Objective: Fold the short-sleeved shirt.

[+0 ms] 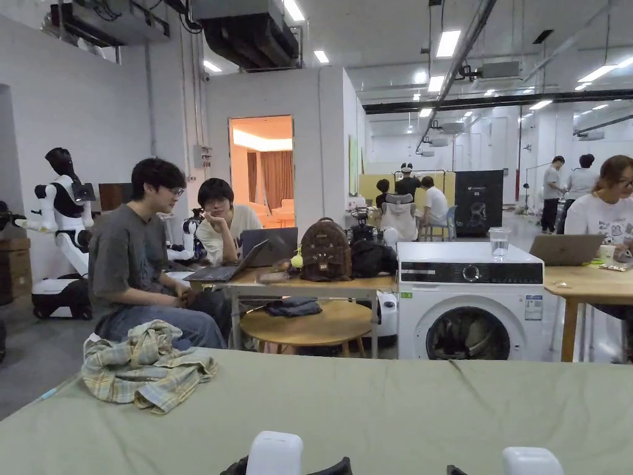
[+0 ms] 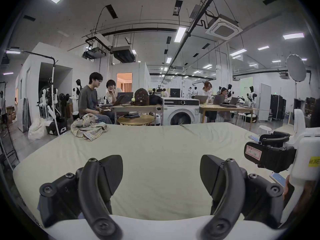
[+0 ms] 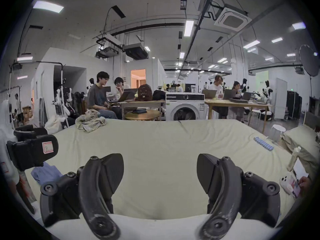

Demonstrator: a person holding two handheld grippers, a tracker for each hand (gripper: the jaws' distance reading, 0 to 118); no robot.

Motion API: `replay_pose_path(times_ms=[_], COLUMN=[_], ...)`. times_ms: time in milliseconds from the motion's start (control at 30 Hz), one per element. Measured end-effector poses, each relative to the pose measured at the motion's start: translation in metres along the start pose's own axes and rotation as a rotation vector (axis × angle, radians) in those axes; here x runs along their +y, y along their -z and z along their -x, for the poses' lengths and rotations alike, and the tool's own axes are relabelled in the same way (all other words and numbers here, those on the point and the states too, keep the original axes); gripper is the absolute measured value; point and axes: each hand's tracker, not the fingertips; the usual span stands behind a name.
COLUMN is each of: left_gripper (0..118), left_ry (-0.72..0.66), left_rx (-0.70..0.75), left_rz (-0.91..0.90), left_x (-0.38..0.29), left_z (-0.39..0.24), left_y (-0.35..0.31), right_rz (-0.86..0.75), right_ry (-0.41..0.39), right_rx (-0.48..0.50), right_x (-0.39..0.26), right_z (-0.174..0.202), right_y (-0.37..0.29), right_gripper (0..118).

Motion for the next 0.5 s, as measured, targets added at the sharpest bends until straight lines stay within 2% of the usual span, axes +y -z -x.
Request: replay_pose_path(times_ms=[100, 200, 267, 333, 400, 500], left_gripper=[92, 92, 92, 92, 92, 92], left_ry=[-0.005, -0.004, -0.011, -0.016, -0.012, -0.01], left_rx=[-0.004, -0.005, -0.014, -0.022, -0.022, -0.021], left_rz=[-0.002, 0.003, 0.007, 0.012, 0.013, 0.014], left_x=[0.0011, 0.0006, 0.0001, -0.0002, -0.0009, -0.001], left_z=[0.0003, -0.0011, -0.0018, -0.0026, -0.0038, -0.005], left_y=[-0.0005, 0.0008, 0.0012, 0.0011, 0.0004, 0.0008], right_rz=[0.035, 0.109, 0.126, 0.115, 0.111, 0.122], right_ry=[0.059, 0.07, 0.063, 0.07, 0.081, 0.073], right_rx=[0.012, -0.083, -0.103, -0.078, 0.019, -0.01], right_x=[0.0039, 0.0082, 0.0085, 0.0064, 0.0039, 0.0011], right_z=[-0.0048, -0.0035, -0.0031, -0.0062, -0.0097, -0.0057], right_y=[-0.0013, 0.0019, 0.0042, 0.0027, 0.0004, 0.0015], right_gripper=[89, 89, 89, 89, 89, 89])
